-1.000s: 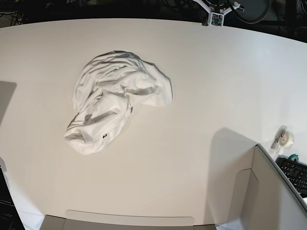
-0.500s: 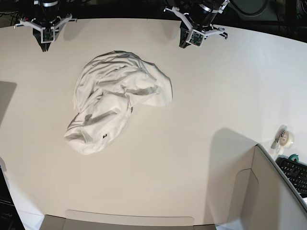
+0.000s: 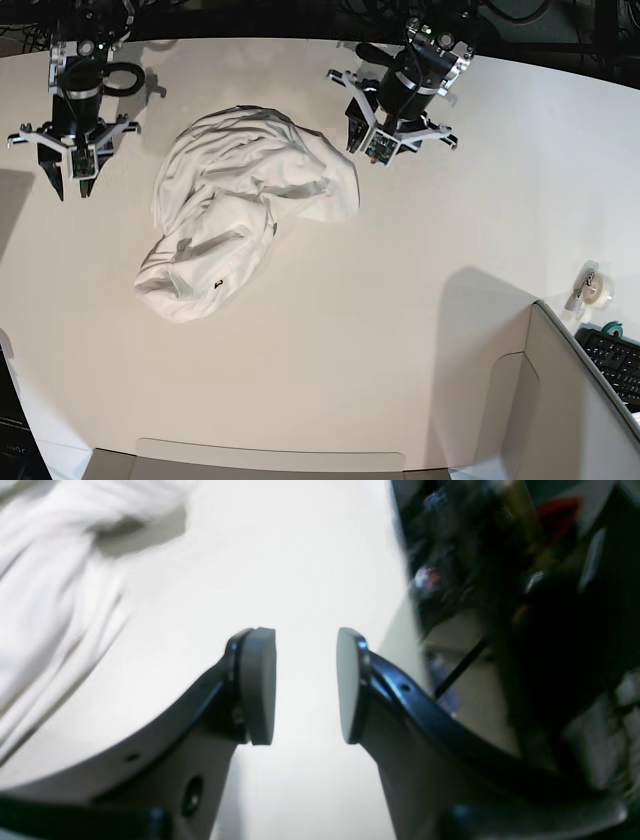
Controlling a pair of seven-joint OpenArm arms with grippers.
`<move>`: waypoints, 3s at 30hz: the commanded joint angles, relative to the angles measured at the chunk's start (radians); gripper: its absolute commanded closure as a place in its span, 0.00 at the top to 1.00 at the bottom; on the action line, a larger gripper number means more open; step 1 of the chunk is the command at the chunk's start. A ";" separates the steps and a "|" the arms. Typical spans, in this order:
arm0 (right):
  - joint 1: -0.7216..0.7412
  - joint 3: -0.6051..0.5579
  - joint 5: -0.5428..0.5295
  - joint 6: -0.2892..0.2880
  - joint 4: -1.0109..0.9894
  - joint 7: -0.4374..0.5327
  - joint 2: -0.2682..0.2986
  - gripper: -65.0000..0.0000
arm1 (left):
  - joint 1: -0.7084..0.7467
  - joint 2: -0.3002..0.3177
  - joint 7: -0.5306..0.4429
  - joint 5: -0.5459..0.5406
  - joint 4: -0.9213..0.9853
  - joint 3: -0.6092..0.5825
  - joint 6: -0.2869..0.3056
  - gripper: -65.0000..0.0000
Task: Layout the t-shirt on the table in an organized manner, then fold the t-shirt properly
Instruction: 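Move both grippers down toward the crumpled white t-shirt, then grasp a fold of the shirt with the left gripper and pull it outward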
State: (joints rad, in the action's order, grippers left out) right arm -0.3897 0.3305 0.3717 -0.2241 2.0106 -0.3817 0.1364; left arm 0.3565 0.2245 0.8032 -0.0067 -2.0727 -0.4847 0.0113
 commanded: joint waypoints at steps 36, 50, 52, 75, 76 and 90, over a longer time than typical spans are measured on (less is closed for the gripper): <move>0.268 -0.101 0.310 -0.163 -0.357 0.023 0.102 0.31 | -0.368 -0.052 0.104 0.014 0.180 -0.139 0.256 0.30; 0.232 -0.104 0.309 -0.162 -0.357 0.023 0.099 0.31 | -0.422 -0.060 0.094 0.014 0.255 -0.174 0.253 0.30; 0.231 -0.106 0.306 -0.162 -0.357 0.023 0.095 0.31 | -0.436 -0.060 0.094 0.014 0.257 -0.177 0.252 0.30; 0.205 -0.107 0.306 -0.162 -0.357 0.025 0.073 0.31 | -0.462 -0.138 0.002 0.014 0.418 -0.180 0.252 0.30; 0.205 -0.109 0.306 -0.162 -0.357 0.025 0.073 0.31 | -0.462 -0.138 0.002 0.014 0.418 -0.180 0.252 0.30; 0.203 -0.109 0.306 -0.162 -0.362 0.025 0.061 0.31 | -0.485 -0.135 0.091 0.014 0.246 -0.170 0.252 0.00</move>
State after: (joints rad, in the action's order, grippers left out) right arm -0.1936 0.2195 0.6785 -0.4007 1.6348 -0.3706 0.1917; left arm -0.1146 0.0948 0.9154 0.0086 -1.8091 -0.6582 0.2630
